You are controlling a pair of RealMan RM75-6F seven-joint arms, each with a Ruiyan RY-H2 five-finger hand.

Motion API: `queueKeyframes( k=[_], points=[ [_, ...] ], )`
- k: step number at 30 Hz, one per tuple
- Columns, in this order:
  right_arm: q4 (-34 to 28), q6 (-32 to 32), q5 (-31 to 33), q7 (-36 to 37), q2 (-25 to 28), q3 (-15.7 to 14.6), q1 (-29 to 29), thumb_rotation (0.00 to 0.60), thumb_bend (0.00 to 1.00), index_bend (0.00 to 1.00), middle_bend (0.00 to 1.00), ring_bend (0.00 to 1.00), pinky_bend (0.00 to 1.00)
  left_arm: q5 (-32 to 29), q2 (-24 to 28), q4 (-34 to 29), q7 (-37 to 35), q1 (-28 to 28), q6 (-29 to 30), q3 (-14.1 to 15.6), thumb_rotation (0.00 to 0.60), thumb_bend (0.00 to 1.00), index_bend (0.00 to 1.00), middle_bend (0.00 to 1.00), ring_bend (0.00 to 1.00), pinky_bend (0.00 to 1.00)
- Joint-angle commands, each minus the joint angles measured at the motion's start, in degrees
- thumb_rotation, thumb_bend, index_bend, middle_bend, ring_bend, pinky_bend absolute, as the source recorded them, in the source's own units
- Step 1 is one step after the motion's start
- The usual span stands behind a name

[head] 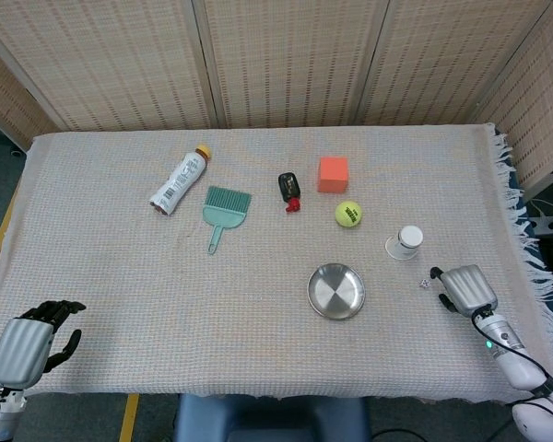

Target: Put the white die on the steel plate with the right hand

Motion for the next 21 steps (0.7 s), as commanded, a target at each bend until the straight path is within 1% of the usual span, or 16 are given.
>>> queueKeyframes(
  k=[1,5,12,21],
  points=[
    [2.1,0.0,-0.5,1.9,-1.4,-0.3,0.3,0.6,0.28,0.38,0.8,0.88,0.96,0.0,0.0,0.0,0.1,0.0,0.0,0.0,0.6,0.39,0.35,0.41,0.38,0.59],
    [3.2,0.1,-0.8,2.8,-2.0,-0.6,0.4,0.6,0.28,0.39,0.8,0.88,0.96,0.0,0.0,0.0,0.0,0.0,0.1,0.0,0.6,0.39,0.35,0.41,0.38,0.59],
    [7.5,0.3,-1.4,5.9,-4.3,-0.9,0.9,0.6,0.28,0.41,0.8,0.88,0.97,0.1,0.1,0.0,0.1,0.1,0.1,0.0,0.6,0.39,0.35,0.41,0.37,0.59],
    [10.8,1.1,-1.6,8.3,-6.1,-0.9,1.1,0.6,0.28,0.41,0.8,0.89,0.97,0.1,0.0,-0.1,0.3,0.1,0.1,0.0,0.6,0.39,0.35,0.41,0.37,0.59]
  ],
)
